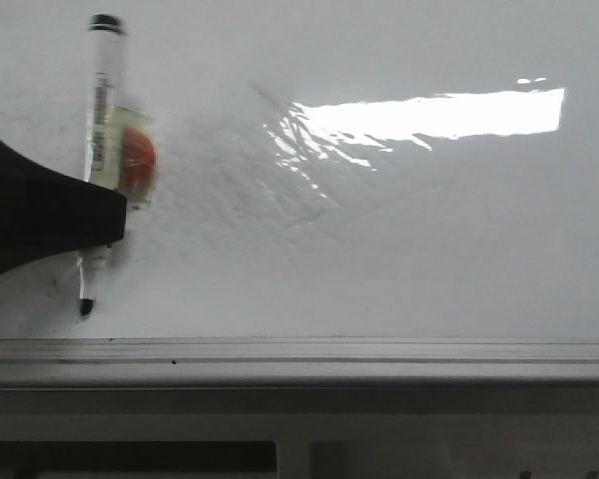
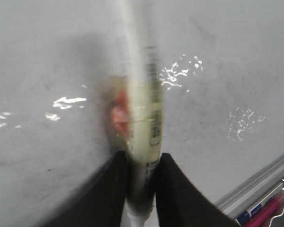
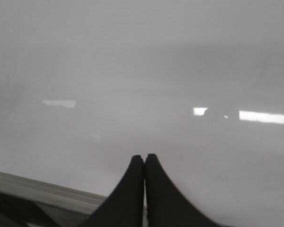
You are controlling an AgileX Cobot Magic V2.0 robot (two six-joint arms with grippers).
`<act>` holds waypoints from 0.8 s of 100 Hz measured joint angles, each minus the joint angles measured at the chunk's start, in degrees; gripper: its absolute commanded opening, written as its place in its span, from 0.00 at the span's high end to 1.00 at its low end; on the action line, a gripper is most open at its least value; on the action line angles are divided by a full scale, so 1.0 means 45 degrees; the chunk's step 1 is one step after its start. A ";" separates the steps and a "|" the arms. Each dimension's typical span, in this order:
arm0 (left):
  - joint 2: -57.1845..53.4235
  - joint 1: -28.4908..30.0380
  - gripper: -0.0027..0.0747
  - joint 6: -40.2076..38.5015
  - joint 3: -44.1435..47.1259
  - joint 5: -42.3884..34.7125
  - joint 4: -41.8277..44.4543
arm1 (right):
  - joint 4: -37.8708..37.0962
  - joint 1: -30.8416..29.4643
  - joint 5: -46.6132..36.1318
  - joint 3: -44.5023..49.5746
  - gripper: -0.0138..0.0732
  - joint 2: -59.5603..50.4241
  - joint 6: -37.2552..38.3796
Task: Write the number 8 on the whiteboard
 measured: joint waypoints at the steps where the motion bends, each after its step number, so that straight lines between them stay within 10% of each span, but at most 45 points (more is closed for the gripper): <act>1: 0.0000 0.0000 0.99 0.0000 0.0000 0.0030 0.0000 | 0.0000 0.0065 0.0028 0.0000 0.91 0.0060 0.0000; 21: 0.0000 -0.0021 0.99 0.0000 0.0000 0.0082 0.0194 | 0.0144 0.1299 -0.0144 -0.0301 0.88 0.1059 -0.1211; 43: -0.0023 -0.0021 0.99 0.0000 0.0000 0.0351 0.2827 | 0.0771 0.3955 -0.0440 -0.1861 0.51 0.3074 -0.2299; 80: -0.0253 -0.0021 0.99 0.0000 -0.0273 0.0564 0.9108 | 0.0841 0.7994 -0.1524 -0.4969 0.50 0.7922 -0.2688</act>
